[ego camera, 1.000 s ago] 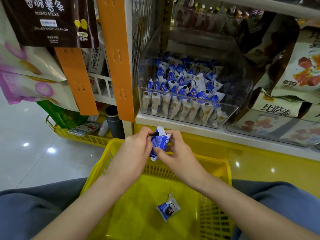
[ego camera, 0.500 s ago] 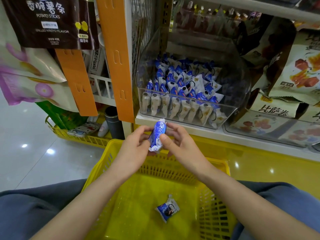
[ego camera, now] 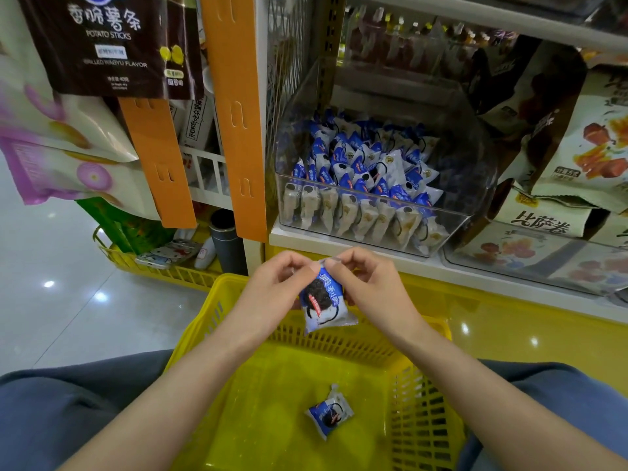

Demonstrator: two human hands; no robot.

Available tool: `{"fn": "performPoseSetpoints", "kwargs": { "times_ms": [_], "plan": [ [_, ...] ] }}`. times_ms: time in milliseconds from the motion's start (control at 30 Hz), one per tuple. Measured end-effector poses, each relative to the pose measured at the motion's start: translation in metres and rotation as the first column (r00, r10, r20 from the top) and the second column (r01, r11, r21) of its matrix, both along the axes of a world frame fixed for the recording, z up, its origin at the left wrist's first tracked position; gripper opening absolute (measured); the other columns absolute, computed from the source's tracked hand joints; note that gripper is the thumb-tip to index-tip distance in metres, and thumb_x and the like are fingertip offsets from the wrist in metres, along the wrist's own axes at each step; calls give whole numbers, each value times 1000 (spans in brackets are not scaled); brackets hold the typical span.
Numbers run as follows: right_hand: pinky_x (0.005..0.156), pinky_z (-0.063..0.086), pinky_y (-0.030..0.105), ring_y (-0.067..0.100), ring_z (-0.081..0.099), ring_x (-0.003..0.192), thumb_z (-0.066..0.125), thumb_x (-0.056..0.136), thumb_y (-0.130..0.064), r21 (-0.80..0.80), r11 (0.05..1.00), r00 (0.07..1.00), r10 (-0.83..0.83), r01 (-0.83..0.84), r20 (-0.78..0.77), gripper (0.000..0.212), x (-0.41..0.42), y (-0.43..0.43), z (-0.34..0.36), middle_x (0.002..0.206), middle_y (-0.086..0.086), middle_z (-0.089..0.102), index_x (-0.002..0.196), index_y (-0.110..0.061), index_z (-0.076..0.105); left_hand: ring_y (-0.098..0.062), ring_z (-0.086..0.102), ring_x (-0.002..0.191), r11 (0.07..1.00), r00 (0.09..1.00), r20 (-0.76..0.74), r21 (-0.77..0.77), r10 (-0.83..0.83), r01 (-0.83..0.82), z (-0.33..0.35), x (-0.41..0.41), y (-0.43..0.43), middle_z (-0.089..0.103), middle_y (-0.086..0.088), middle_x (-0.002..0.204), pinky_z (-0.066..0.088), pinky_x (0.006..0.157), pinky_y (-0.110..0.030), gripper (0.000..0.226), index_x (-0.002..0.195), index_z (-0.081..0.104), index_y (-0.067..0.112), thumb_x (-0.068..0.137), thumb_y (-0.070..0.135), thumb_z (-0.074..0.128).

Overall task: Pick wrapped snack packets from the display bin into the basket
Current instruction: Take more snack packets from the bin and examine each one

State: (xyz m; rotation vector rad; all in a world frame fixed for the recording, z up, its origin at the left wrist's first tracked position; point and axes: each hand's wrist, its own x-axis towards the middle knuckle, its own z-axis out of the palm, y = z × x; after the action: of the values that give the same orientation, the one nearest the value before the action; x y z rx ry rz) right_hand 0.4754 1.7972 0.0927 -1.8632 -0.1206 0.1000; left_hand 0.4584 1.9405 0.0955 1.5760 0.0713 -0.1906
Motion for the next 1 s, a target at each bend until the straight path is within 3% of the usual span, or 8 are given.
{"fn": "performPoseSetpoints", "kwargs": {
  "times_ms": [167,233,400,500,600,700,867,1000],
  "plan": [
    [61,43,22,4,50,66,63,86,-25,-282,959,948,83,8,308,8,-6,-1,-2,73,-12,55,81,-24,57,-2,59,60,999,999,22,34,35,-36,1,0,1,58,-7,74,51,57,-19,22,74,54,11,95,15,48],
    [65,46,23,5,52,74,61,87,-31,-355,935,924,148,-14,353,10,-7,-2,-1,81,-13,55,90,-22,58,-10,58,64,997,996,39,28,75,-76,1,0,2,57,-8,72,51,62,-27,23,74,55,10,95,17,48],
    [64,45,14,-1,55,77,63,85,-30,-229,961,972,190,-155,141,19,-8,2,4,97,-14,64,102,-33,57,-18,49,64,976,970,134,58,202,-211,2,4,7,54,-6,65,44,66,-42,23,74,54,9,95,18,49],
    [66,45,17,0,56,75,66,83,-24,-157,973,980,184,-171,73,16,-7,2,9,95,-9,68,97,-32,61,-11,52,62,973,967,143,54,213,-222,4,5,7,56,-1,67,45,63,-34,19,77,56,13,94,20,50],
    [66,48,18,4,58,71,64,84,-13,35,995,994,95,-97,47,13,-5,0,16,89,-3,68,95,-22,63,-1,60,63,988,991,25,-83,131,-128,8,6,5,63,-1,77,49,58,-17,10,92,59,14,90,22,56],
    [57,45,10,-3,57,64,60,86,-11,168,986,1000,3,-4,5,10,-3,-3,22,84,-2,67,96,-12,62,1,64,72,995,998,-55,-96,-1,-4,11,6,5,68,-6,95,55,63,-18,22,106,60,11,86,20,62],
    [70,50,13,-2,63,79,53,90,-15,53,996,983,67,-77,169,14,12,-2,48,88,-11,69,97,-26,60,1,64,72,985,997,20,-155,78,-74,22,12,15,64,-10,102,56,65,-22,28,114,54,7,88,14,59],
    [81,49,18,3,61,91,54,92,-24,-180,981,931,-3,74,366,14,74,4,75,97,-14,63,104,-30,58,-1,66,75,956,976,73,-231,205,-183,30,19,33,66,-5,102,57,68,-23,22,109,53,14,88,17,59]
  ]
}}
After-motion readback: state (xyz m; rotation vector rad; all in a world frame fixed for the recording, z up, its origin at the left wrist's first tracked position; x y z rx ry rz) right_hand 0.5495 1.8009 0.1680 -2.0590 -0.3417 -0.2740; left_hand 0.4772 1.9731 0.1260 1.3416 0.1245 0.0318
